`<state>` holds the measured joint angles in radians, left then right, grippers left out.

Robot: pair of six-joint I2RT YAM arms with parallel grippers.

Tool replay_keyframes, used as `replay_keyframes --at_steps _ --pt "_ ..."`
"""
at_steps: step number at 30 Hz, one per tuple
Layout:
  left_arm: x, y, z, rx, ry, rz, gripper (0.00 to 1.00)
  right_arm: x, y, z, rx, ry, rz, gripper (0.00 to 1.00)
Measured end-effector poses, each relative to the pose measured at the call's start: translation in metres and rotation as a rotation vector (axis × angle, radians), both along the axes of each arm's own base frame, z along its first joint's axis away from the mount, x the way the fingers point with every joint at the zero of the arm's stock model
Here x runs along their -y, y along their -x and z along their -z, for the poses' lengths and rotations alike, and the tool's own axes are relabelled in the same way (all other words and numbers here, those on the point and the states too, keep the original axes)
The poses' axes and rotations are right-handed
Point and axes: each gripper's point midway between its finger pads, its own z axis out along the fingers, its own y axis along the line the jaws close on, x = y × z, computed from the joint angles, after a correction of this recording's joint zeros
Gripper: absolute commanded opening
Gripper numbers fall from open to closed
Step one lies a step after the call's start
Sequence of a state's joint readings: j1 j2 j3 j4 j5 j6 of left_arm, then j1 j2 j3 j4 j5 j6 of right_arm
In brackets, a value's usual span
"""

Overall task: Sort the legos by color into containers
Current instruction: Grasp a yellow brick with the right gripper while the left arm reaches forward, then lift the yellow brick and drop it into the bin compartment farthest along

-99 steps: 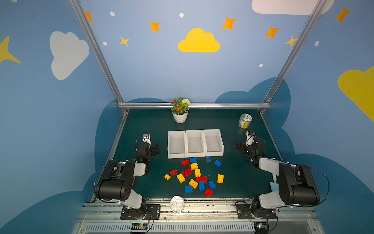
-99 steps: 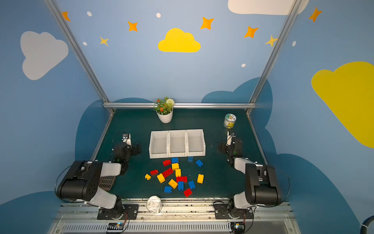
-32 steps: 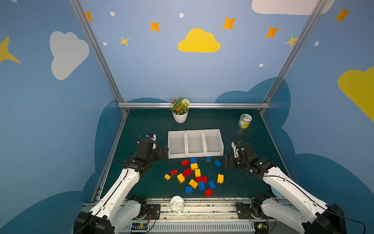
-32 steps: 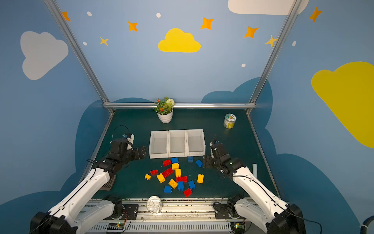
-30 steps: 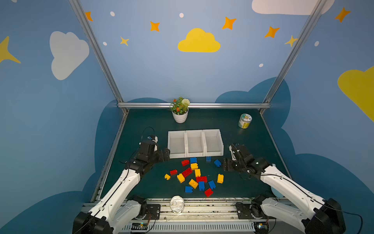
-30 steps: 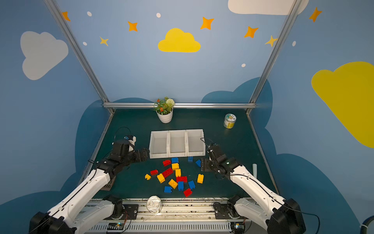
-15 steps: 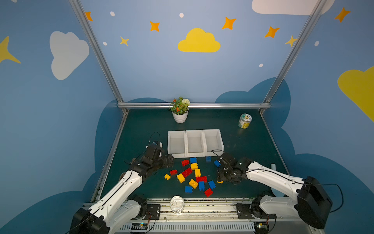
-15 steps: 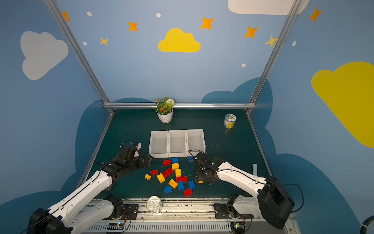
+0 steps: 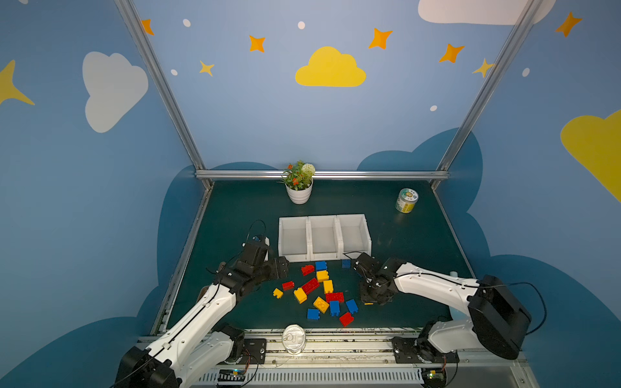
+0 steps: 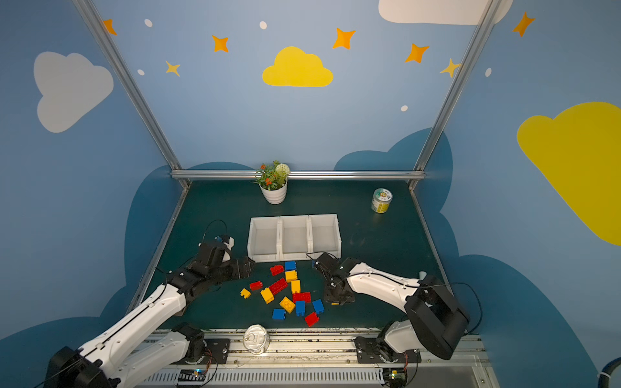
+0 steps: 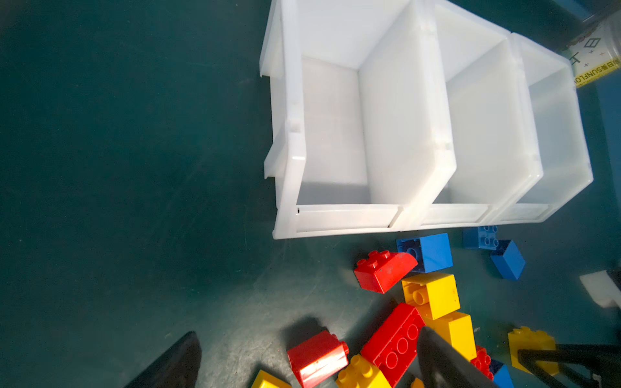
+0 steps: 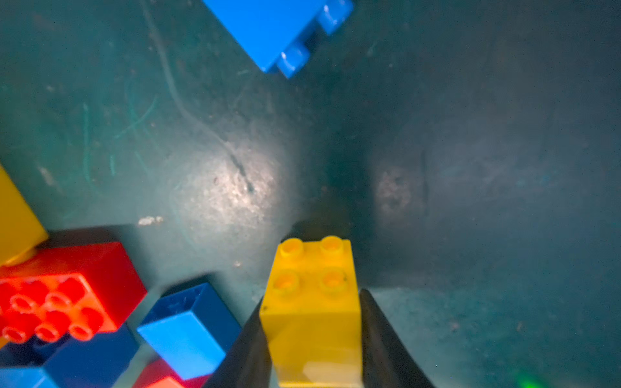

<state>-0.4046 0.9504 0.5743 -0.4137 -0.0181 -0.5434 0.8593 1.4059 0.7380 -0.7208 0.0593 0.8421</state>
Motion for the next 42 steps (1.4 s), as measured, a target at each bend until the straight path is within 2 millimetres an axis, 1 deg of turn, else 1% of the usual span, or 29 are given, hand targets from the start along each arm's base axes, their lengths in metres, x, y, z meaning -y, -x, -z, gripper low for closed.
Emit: replay_keyframes --at_steps 2,5,8,9,11,16,18,20,23,27,30,33,36,40,42 --pt "-0.001 0.002 0.001 0.000 0.002 -0.002 1.00 0.000 0.000 0.000 0.001 -0.002 0.004 0.30" --pt "-0.002 0.004 0.001 0.008 0.005 -0.006 1.00 -0.001 -0.002 -0.002 0.004 -0.004 0.007 0.30" --pt "-0.003 0.006 -0.002 0.020 0.008 -0.008 1.00 -0.008 -0.010 -0.014 0.029 -0.019 -0.008 0.29" --pt "-0.003 0.006 -0.003 0.024 0.010 -0.009 1.00 -0.012 -0.016 -0.022 0.044 -0.029 -0.019 0.29" --pt "-0.003 0.006 -0.005 0.030 0.015 -0.012 1.00 -0.022 -0.030 -0.040 0.085 -0.058 -0.039 0.29" --pt "-0.004 0.008 -0.008 0.045 0.033 -0.024 1.00 -0.043 -0.081 -0.094 0.229 -0.135 -0.078 0.28" --pt "-0.005 0.011 -0.005 0.039 0.036 -0.028 1.00 -0.047 -0.101 -0.106 0.266 -0.141 -0.098 0.28" --pt "-0.006 0.014 -0.004 0.032 0.042 -0.031 1.00 -0.049 -0.121 -0.111 0.289 -0.136 -0.117 0.27" --pt "-0.006 0.018 -0.004 0.029 0.051 -0.036 1.00 -0.051 -0.156 -0.110 0.301 -0.123 -0.134 0.27" --pt "-0.008 0.025 -0.001 0.023 0.067 -0.051 1.00 -0.054 -0.196 -0.097 0.278 -0.111 -0.133 0.27" --pt "-0.010 0.032 0.004 0.012 0.074 -0.061 1.00 -0.056 -0.217 -0.083 0.248 -0.107 -0.126 0.27" --pt "-0.012 0.036 0.005 0.008 0.080 -0.069 1.00 -0.054 -0.228 -0.069 0.215 -0.096 -0.125 0.27" --pt "-0.013 0.038 0.006 0.011 0.087 -0.075 1.00 -0.055 -0.231 -0.059 0.187 -0.089 -0.131 0.28" --pt "-0.014 0.041 0.008 0.012 0.093 -0.080 1.00 -0.057 -0.232 -0.052 0.160 -0.083 -0.137 0.30" --pt "-0.015 0.042 0.011 0.007 0.096 -0.085 1.00 -0.058 -0.232 -0.050 0.151 -0.081 -0.138 0.35"
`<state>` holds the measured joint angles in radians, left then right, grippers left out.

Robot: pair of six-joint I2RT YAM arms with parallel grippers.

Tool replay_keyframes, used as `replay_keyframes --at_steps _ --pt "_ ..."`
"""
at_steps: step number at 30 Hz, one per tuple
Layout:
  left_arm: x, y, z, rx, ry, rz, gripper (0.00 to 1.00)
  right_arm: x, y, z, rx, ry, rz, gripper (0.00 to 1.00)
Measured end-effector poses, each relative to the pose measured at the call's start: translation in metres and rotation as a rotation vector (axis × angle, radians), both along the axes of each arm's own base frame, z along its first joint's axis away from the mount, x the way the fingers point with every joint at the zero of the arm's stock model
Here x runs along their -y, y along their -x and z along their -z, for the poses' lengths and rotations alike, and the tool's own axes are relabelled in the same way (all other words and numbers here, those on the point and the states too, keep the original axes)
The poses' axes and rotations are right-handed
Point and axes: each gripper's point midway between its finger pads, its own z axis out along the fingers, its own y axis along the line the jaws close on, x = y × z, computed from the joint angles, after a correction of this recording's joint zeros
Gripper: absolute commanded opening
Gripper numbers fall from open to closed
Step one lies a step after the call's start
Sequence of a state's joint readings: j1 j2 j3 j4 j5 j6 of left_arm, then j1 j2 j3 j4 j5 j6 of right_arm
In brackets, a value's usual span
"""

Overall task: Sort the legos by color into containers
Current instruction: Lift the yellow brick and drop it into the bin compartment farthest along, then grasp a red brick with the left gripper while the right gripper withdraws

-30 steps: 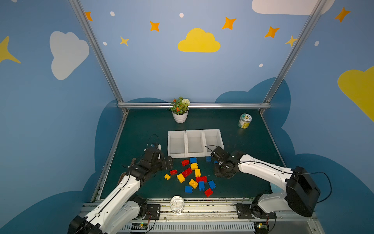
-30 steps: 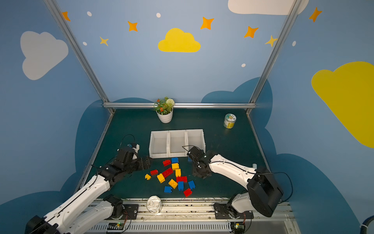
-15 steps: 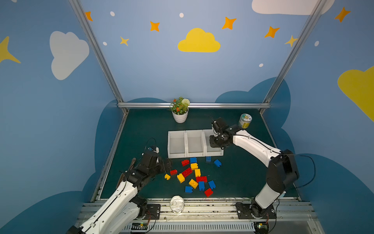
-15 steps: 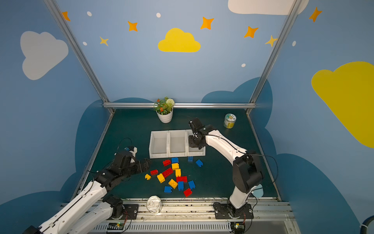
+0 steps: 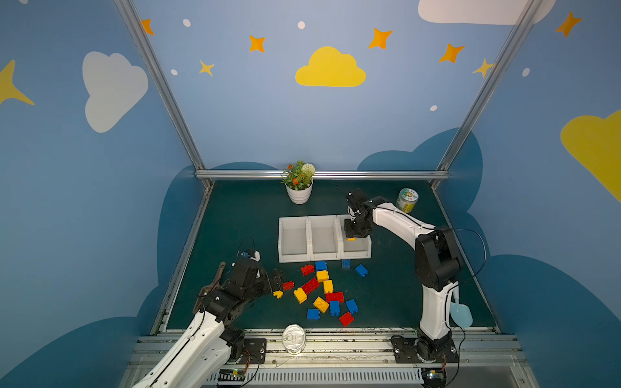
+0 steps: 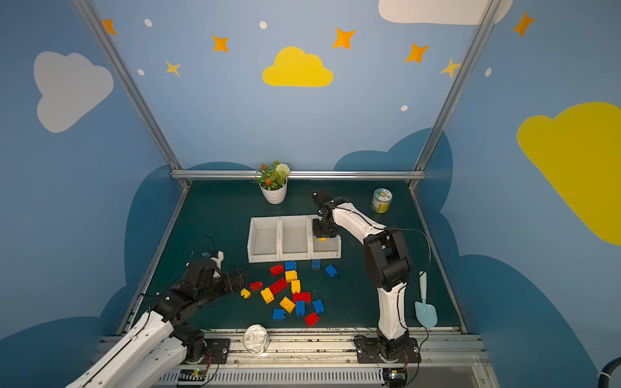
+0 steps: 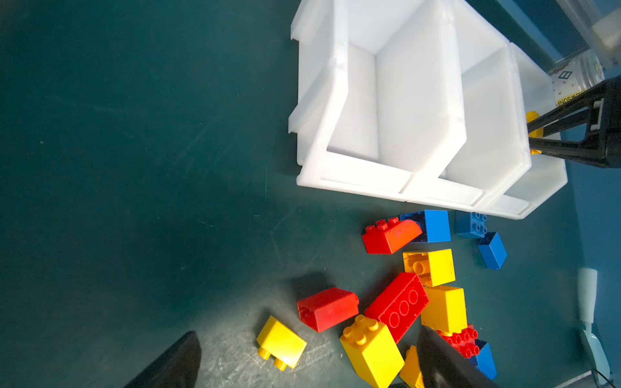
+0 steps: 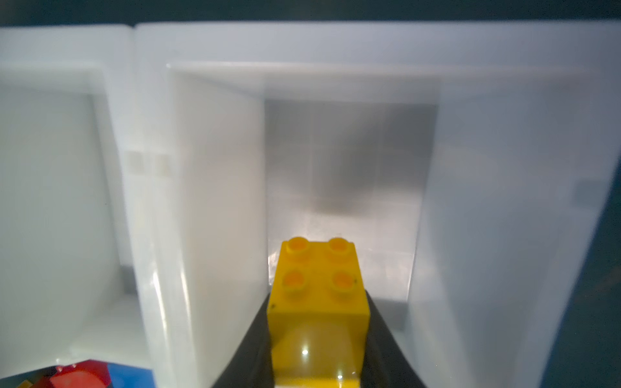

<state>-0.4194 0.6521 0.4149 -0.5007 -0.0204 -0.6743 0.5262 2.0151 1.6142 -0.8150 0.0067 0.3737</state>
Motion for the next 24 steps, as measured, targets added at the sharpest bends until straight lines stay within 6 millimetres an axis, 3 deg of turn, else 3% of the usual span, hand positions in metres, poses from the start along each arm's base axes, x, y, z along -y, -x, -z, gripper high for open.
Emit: replay_keyframes --at_steps 5,13,17,24 --pt "0.000 0.002 0.005 -0.019 -0.001 0.001 1.00 0.001 0.002 0.000 -0.010 0.003 -0.001 0.47" --pt "0.001 0.001 0.012 -0.045 -0.012 0.004 1.00 0.001 0.006 -0.003 -0.024 -0.001 -0.011 0.51" --pt "0.001 0.001 0.013 -0.048 -0.019 0.010 0.99 0.004 0.016 -0.023 0.007 -0.032 -0.003 0.51" --pt "0.007 0.001 0.020 -0.086 -0.044 0.060 0.96 0.025 0.067 -0.070 0.083 -0.096 0.017 0.51"
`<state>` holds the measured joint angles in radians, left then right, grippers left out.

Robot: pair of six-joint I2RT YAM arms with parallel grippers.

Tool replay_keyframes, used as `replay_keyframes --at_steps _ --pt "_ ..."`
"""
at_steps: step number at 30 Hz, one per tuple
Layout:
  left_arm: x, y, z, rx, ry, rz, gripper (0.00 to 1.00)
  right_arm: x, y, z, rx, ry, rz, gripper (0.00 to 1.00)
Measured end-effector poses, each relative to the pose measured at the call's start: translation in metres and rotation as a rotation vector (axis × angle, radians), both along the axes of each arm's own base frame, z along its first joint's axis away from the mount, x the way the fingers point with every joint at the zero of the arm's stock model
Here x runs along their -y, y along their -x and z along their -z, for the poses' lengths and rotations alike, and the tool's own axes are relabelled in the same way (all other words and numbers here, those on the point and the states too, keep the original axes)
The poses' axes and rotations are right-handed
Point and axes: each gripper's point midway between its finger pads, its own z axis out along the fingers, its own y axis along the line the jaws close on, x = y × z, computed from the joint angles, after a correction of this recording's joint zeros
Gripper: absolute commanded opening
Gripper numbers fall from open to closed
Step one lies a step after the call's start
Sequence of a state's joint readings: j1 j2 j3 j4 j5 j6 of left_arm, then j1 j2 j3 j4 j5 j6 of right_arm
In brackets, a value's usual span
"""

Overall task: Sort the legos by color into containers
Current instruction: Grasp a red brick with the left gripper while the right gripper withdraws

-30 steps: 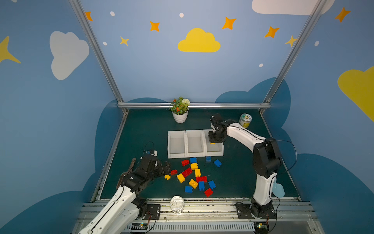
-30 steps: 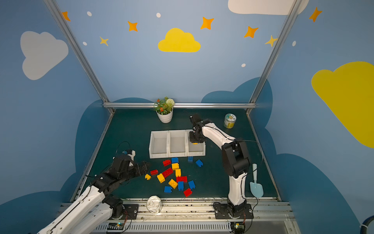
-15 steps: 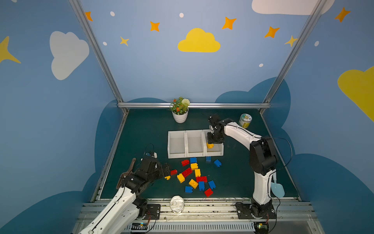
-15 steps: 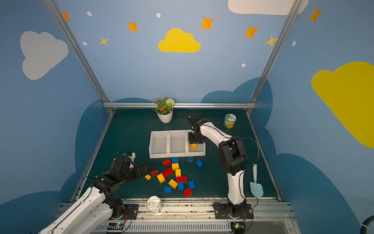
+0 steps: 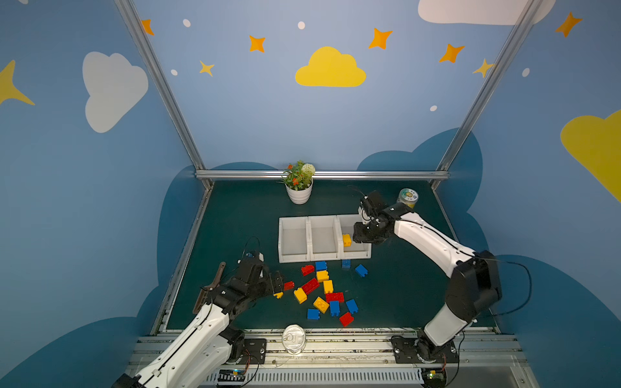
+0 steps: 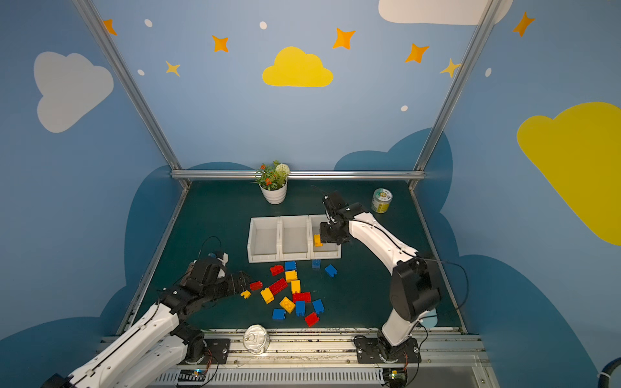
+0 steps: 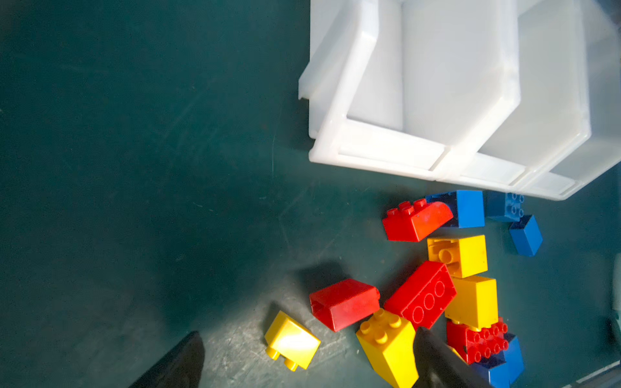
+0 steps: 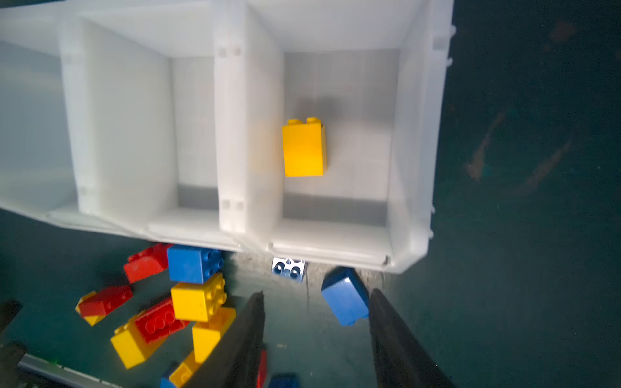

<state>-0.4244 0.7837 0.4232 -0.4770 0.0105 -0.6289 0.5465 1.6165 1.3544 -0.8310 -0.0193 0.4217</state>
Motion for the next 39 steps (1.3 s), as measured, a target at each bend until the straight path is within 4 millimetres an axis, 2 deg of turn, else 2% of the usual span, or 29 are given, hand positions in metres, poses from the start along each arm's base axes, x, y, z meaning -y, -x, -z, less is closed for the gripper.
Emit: replay_keyframes --at_steps 3,8,14,26,31,39 --pt "0.007 -0.004 -0.002 -0.006 -0.018 0.056 0.96 0.013 0.023 -0.001 0.004 -0.012 0.031 0.51" --pt "0.022 -0.014 -0.014 0.012 -0.055 0.147 0.94 0.035 0.063 0.016 -0.031 -0.016 0.109 0.50" --pt "0.049 -0.016 -0.012 -0.014 -0.103 0.287 0.91 0.052 0.088 0.028 -0.048 -0.024 0.179 0.50" --pt "0.107 -0.022 -0.005 -0.054 -0.198 0.574 0.76 0.061 0.098 0.025 -0.030 -0.041 0.234 0.50" --pt "0.118 -0.016 0.010 -0.094 -0.248 0.664 0.72 0.064 0.103 0.028 -0.032 -0.050 0.260 0.49" --pt "0.123 -0.007 0.030 -0.156 -0.320 0.731 0.66 0.066 0.107 0.032 -0.042 -0.051 0.281 0.49"
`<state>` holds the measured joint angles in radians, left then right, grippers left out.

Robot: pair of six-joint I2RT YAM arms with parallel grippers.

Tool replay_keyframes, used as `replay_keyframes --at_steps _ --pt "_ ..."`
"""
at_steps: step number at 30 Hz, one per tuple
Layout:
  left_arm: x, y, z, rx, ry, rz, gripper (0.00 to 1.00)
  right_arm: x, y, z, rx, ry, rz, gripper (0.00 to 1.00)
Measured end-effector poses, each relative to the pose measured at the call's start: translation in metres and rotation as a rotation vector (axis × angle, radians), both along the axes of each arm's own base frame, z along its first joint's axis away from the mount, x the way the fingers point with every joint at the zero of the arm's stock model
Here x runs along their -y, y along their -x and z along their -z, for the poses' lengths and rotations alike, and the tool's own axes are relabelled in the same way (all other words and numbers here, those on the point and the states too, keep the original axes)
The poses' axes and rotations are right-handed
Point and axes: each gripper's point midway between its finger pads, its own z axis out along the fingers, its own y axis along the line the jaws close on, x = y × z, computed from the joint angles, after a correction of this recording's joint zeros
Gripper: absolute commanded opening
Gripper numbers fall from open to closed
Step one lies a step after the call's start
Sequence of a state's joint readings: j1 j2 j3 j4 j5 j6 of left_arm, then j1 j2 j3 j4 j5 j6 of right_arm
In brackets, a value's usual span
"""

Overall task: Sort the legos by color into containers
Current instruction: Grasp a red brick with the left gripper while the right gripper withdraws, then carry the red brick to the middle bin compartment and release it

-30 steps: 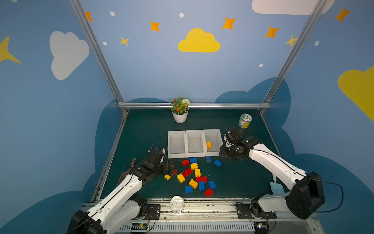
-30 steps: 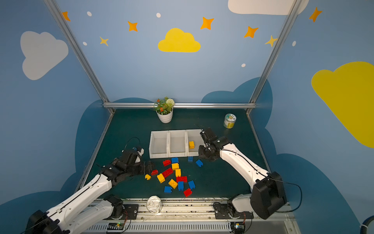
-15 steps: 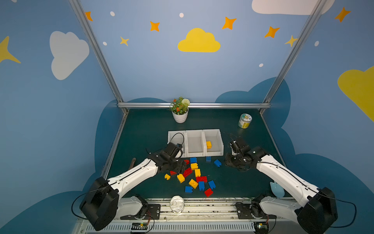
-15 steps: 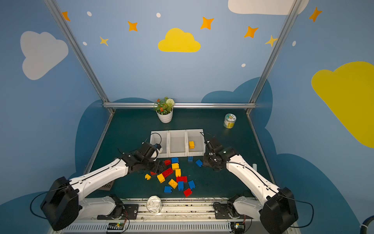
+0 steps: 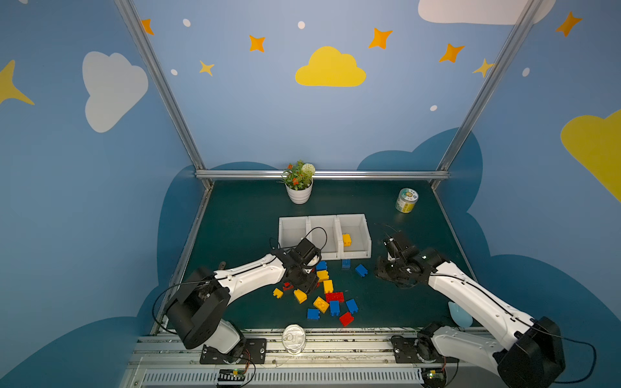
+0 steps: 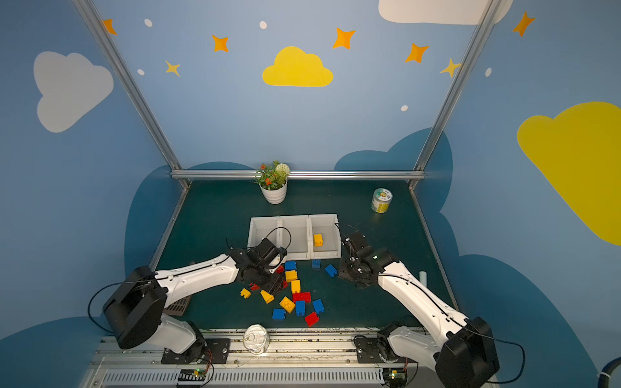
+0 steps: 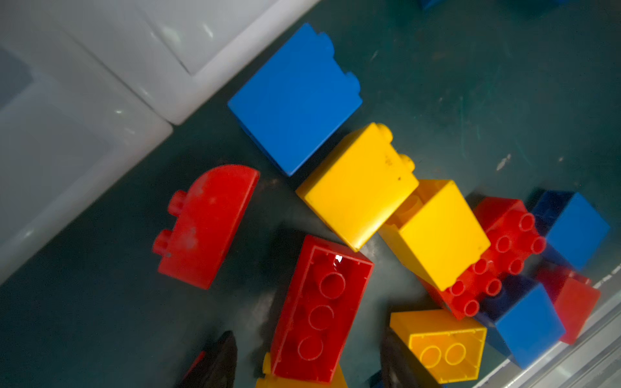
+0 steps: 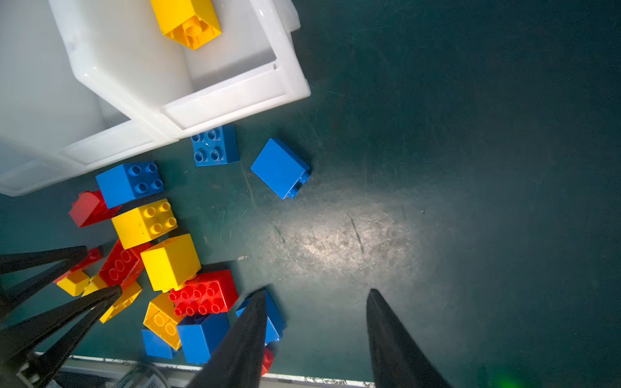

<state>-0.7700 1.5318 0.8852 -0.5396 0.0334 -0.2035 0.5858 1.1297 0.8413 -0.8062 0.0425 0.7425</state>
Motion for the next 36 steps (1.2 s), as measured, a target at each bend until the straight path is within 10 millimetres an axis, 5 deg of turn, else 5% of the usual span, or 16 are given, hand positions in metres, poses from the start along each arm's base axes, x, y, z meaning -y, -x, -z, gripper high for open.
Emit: replay_keyframes --at_steps 10,18,28,32,36 --pt "0.016 -0.003 0.017 -0.008 -0.075 0.071 0.55 -0.002 0.001 0.000 -0.001 -0.005 0.005 0.48" --pt "0.016 0.000 0.025 -0.007 -0.122 0.096 0.37 -0.003 0.001 0.000 -0.002 -0.007 0.007 0.45" --pt "0.014 0.001 0.025 -0.007 -0.131 0.091 0.32 -0.003 0.001 0.000 -0.002 -0.007 0.005 0.43" --pt "0.013 0.003 0.020 -0.016 -0.127 0.078 0.32 -0.003 0.002 0.000 -0.002 -0.006 0.000 0.43" --pt "0.020 -0.001 -0.006 0.018 -0.077 0.067 0.32 -0.004 0.000 -0.002 0.002 -0.004 -0.010 0.43"
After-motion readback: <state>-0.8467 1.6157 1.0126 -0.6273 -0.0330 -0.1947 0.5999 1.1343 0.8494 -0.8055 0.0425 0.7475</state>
